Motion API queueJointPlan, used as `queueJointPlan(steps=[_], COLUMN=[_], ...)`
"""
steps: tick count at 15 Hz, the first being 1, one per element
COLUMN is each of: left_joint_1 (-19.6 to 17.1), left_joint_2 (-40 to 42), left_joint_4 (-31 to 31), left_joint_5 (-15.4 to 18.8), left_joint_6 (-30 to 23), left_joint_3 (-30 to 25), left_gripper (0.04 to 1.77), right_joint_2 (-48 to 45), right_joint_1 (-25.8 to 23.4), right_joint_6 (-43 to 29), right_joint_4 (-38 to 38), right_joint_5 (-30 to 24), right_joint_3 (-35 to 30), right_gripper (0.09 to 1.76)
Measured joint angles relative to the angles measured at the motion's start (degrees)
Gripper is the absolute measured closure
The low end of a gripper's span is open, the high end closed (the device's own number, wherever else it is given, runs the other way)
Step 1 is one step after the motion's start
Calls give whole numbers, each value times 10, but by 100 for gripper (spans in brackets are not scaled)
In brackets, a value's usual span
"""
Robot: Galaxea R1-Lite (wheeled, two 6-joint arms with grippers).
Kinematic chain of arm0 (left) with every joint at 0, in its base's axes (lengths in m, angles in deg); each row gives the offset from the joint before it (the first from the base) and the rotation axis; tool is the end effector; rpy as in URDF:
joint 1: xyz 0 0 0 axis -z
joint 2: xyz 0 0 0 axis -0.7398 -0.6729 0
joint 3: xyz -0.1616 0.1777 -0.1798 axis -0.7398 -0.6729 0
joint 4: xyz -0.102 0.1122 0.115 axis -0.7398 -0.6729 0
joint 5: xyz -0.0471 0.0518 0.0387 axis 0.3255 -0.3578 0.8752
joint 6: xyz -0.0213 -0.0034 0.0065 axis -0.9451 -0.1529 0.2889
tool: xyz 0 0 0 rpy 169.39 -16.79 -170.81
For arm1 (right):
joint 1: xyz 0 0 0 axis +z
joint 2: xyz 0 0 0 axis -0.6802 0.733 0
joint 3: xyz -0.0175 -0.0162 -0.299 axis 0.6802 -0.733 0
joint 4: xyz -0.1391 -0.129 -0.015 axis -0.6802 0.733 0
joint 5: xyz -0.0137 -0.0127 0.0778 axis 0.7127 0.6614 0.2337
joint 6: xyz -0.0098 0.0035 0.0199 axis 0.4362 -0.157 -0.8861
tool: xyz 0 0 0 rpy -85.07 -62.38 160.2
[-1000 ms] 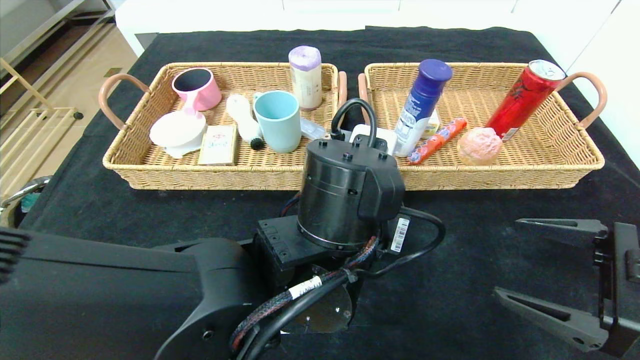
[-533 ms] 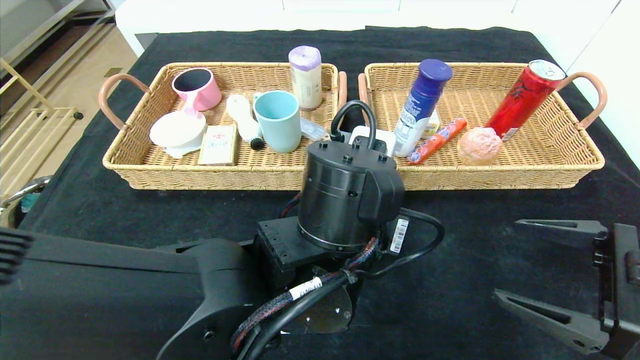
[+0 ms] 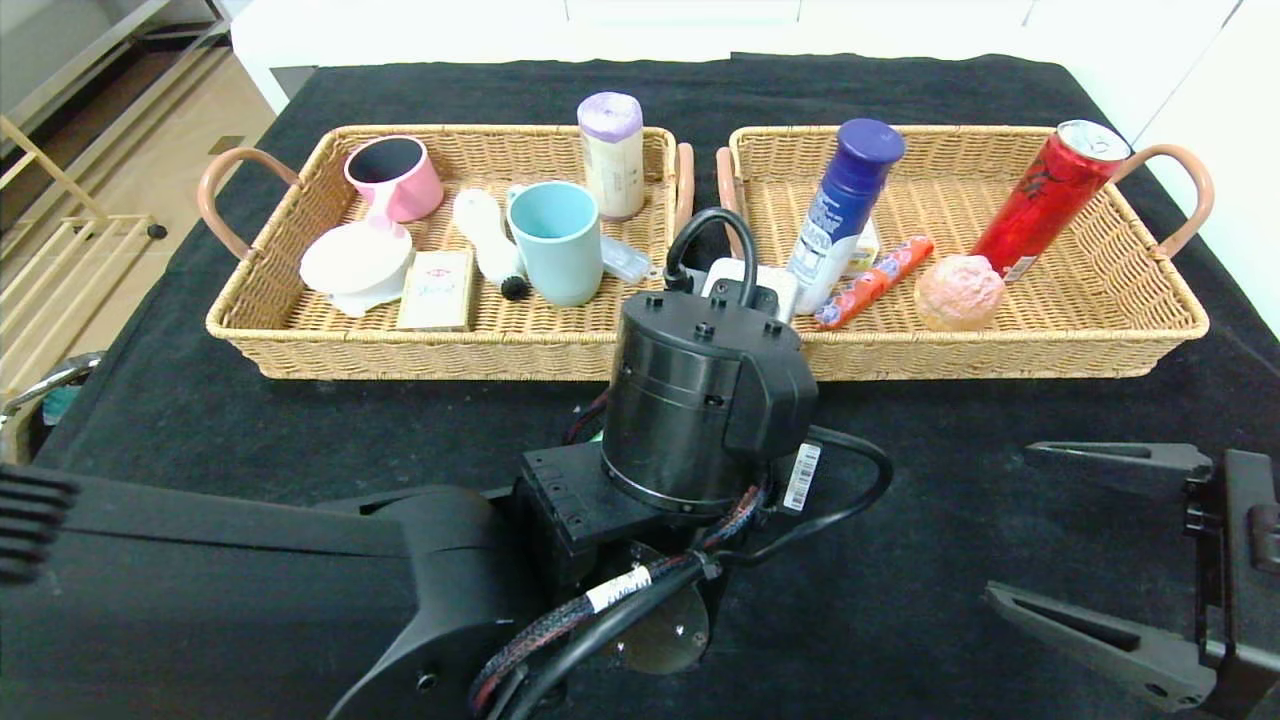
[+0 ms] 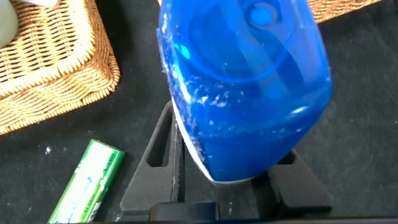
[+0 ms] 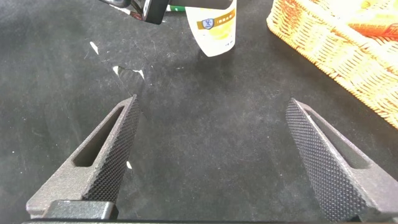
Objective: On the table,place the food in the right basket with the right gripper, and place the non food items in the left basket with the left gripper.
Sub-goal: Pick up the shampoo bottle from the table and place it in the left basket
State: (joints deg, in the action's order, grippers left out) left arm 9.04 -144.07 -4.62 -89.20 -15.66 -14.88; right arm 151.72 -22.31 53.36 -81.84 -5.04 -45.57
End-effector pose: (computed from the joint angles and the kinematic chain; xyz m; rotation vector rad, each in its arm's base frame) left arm 0.2127 -0.3002 0.2124 0.1179 0.1588 -0.3595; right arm 0.1481 0.0674 0.2120 -0.2791 0.0750 0.8939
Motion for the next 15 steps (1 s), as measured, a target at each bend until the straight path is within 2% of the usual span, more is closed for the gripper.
queueJointPlan(steps=[7, 15], left_joint_1=[5, 7], left_joint_2=[24, 121], left_joint_4=[-8, -12], left_joint_5=[0, -6], left_joint_6=[3, 12], left_joint_3=[-3, -35], left_gripper=[116, 117], right_joint_2=[-1, -4], right_joint_1=[1, 1], right_joint_6=[-1, 0], right_joint_4=[1, 1], right_joint_5=[0, 0], right_joint_3=[0, -1], right_gripper=[14, 14])
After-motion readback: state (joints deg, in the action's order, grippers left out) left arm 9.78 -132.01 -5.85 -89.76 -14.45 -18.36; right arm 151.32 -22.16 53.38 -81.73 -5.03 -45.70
